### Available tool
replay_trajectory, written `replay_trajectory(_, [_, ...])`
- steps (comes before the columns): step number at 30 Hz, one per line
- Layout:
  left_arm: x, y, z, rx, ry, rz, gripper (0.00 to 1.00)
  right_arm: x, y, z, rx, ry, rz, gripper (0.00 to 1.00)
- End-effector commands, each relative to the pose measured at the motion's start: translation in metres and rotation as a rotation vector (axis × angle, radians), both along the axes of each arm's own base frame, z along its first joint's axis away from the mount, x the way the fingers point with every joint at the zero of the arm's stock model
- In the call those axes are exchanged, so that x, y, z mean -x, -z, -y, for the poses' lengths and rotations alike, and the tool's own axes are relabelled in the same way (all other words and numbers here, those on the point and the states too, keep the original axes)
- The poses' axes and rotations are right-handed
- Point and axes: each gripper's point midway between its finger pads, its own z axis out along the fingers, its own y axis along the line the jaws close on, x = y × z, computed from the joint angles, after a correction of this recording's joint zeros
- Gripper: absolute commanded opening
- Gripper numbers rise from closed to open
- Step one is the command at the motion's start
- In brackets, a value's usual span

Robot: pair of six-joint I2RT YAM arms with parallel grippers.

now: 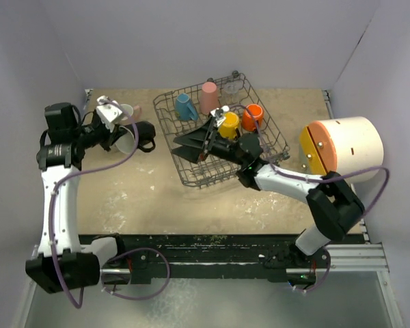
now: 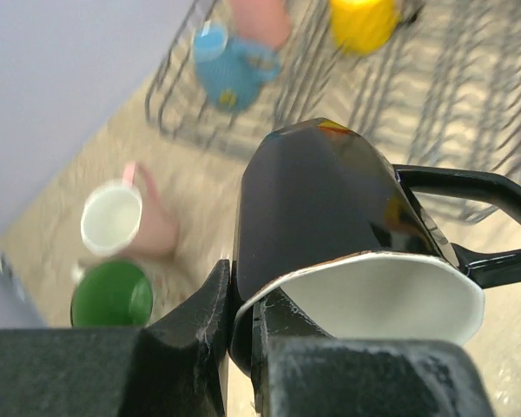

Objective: Unload the cups from the dish rack

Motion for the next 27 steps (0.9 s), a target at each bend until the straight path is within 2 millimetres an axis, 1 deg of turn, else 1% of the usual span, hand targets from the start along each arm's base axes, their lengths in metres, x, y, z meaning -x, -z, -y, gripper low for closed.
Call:
replay_trajectory(1, [-0.023, 0.033, -0.052, -0.179, -0.227, -0.159, 0.0, -0.048, 0.048, 0.036, 0.357, 0.238, 0.09, 1.0])
replay_trajectory(2, [-0.028, 0.042, -0.059, -0.194, -0.252, -0.207, 0.0, -0.058, 0.058, 0.047, 0.451, 0.293, 0.099, 1.0])
replay_trajectory(3, [-0.031, 0.052, -0.063, -0.212, -0.265, -0.251, 0.0, -0.066, 0.061, 0.059, 0.52, 0.343, 0.114, 1.0])
replay_trajectory(5, [-0.04, 0.072, -0.068, -0.241, -0.289, -0.339, 0.0, -0.084, 0.056, 0.083, 0.628, 0.443, 0.157, 1.0])
replay_trajectory(6, [-0.044, 0.08, -0.069, -0.263, -0.3, -0.374, 0.0, -0.087, 0.057, 0.095, 0.68, 0.474, 0.162, 1.0])
replay_trajectory(10, [-0.056, 0.116, -0.063, -0.368, -0.306, -0.502, 0.0, -0.107, 0.056, 0.132, 0.852, 0.597, 0.204, 1.0])
replay_trajectory(13, [-0.07, 0.133, -0.06, -0.369, -0.312, -0.566, 0.0, -0.117, 0.063, 0.155, 0.982, 0.665, 0.218, 1.0])
replay_trajectory(16, [-0.089, 0.147, -0.062, -0.381, -0.326, -0.611, 0.0, -0.122, 0.073, 0.171, 1.087, 0.703, 0.225, 1.0])
replay_trajectory(17, [-0.096, 0.153, -0.064, -0.384, -0.334, -0.633, 0.0, -0.122, 0.079, 0.177, 1.127, 0.708, 0.214, 1.0])
replay_trajectory(20, [-0.11, 0.167, -0.063, -0.396, -0.329, -0.693, 0.0, -0.122, 0.086, 0.189, 1.181, 0.726, 0.208, 1.0])
replay_trajectory(23, [-0.122, 0.179, -0.062, -0.414, -0.319, -0.721, 0.0, -0.119, 0.09, 0.192, 1.189, 0.726, 0.204, 1.0])
replay_trajectory(27, [-0.13, 0.192, -0.059, -0.445, -0.31, -0.755, 0.0, -0.118, 0.1, 0.193, 1.201, 0.717, 0.186, 1.0])
